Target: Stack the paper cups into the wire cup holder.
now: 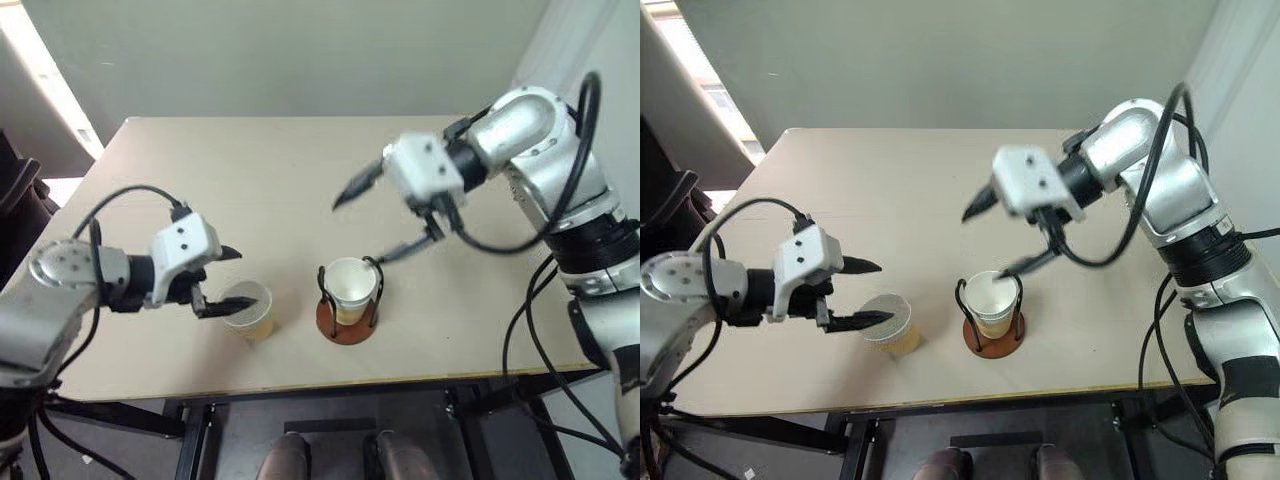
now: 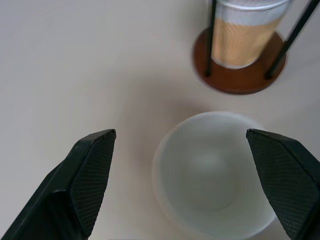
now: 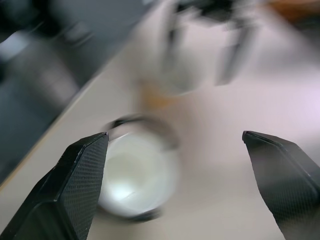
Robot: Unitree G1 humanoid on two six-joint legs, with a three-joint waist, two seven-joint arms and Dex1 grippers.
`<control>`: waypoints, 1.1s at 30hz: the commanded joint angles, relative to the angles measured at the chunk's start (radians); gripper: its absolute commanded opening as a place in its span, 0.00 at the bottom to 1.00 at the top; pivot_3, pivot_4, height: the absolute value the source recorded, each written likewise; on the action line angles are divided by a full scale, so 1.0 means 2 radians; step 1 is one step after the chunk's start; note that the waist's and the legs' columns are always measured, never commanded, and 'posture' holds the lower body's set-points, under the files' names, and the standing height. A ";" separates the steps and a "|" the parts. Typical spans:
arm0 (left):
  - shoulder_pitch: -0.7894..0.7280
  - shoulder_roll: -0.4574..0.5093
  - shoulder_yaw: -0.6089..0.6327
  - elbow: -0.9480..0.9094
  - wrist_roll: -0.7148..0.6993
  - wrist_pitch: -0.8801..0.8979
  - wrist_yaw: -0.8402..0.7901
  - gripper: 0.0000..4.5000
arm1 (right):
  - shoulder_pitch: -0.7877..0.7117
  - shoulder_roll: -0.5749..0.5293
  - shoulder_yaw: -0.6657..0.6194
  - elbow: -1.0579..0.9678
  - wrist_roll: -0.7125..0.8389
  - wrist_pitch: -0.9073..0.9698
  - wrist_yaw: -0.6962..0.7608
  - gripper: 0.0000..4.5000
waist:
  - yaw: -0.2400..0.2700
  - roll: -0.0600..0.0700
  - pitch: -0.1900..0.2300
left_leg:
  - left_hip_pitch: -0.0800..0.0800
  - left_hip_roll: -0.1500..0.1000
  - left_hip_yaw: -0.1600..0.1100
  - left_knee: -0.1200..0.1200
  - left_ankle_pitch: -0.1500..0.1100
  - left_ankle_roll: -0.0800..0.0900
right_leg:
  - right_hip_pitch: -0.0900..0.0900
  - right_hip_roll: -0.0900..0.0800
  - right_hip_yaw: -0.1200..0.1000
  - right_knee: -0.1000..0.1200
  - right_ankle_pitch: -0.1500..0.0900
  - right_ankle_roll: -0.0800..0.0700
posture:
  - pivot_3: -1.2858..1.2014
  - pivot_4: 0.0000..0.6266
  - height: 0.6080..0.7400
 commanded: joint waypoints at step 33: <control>-0.310 -0.063 -0.318 0.290 0.144 -0.280 -0.255 0.01 | 0.174 -0.080 -0.143 -0.223 0.121 0.243 -0.075 1.00 | 0.002 0.000 0.000 | -0.006 -0.001 -0.002 0.002 0.001 0.001 | -0.003 0.000 0.000 -0.003 0.005 0.010 | 0.52 0.24 1.00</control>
